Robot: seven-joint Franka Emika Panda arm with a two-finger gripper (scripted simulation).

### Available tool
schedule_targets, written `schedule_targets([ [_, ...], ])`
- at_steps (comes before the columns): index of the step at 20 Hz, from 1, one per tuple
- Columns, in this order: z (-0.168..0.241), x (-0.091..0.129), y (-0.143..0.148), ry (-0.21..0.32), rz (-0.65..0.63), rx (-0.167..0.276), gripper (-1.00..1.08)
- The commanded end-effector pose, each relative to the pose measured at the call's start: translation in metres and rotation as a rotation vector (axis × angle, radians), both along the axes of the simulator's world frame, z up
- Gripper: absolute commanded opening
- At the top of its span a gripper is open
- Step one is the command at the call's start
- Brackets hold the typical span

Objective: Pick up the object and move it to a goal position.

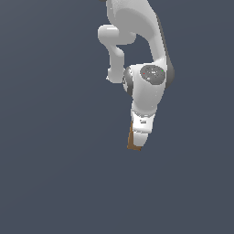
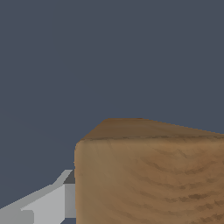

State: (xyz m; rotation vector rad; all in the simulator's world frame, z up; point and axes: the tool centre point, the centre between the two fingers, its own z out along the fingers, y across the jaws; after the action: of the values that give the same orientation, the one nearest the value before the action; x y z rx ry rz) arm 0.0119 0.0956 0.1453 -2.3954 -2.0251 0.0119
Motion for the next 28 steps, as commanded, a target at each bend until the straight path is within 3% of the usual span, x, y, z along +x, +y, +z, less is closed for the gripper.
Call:
schedule_targets([
  [1,0.012,0.004,0.005,-0.009,0.001,0.001,-1.0],
  [19,0.142,0.028,0.076,-0.009,0.001,0.002,-1.0],
  [28,0.18,0.037,0.097,-0.009,0.001,0.002,-1.0],
])
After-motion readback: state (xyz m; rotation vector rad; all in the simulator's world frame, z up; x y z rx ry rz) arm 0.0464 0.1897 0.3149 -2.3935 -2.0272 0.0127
